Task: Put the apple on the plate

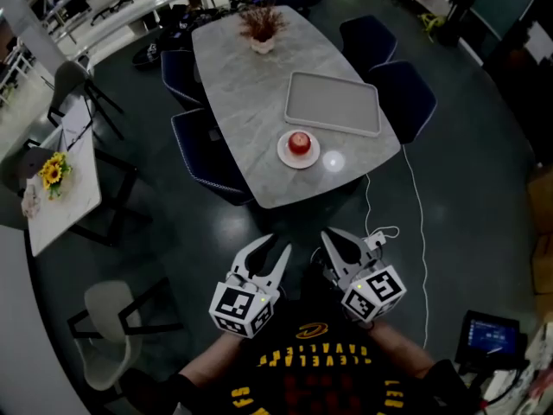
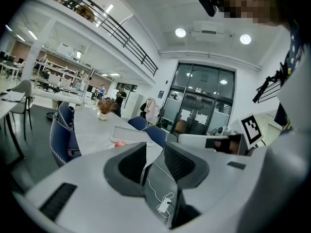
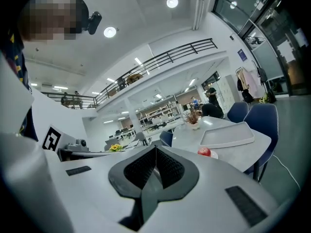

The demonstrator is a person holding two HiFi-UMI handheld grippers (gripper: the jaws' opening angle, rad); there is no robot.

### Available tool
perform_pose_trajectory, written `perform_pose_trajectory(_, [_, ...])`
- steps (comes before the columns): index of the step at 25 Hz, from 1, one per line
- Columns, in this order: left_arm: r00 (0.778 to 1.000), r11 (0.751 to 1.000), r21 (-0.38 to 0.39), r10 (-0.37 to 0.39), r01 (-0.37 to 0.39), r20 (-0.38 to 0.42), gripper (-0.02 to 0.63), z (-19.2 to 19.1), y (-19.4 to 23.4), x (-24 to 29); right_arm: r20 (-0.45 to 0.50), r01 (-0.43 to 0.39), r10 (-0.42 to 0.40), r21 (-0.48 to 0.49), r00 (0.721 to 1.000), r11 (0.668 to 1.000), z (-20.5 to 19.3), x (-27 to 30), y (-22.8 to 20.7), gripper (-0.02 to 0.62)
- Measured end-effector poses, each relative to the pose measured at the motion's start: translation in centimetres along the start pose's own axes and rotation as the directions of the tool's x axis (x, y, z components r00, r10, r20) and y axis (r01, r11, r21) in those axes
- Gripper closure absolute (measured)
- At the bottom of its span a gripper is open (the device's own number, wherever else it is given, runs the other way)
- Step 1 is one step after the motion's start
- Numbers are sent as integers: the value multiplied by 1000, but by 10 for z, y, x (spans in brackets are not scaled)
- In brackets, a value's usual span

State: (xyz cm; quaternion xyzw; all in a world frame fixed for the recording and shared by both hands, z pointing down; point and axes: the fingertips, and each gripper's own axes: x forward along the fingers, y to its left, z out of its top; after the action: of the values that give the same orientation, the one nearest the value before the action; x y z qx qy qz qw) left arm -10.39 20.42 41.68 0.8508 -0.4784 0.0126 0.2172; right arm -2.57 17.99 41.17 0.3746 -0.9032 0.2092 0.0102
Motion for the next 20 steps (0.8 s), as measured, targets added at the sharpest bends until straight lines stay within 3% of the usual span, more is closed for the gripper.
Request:
perform_pose_trajectory(11, [996,995,-28,92,-92,10,488,32,19,96,-44,-87,89,53,995,995,31,47,-87,586])
perform_pose_trajectory(20, [976,975,-36,218,-218,11,488,42,28,143,-84,-138,149,117,985,983,40,67,-151,586])
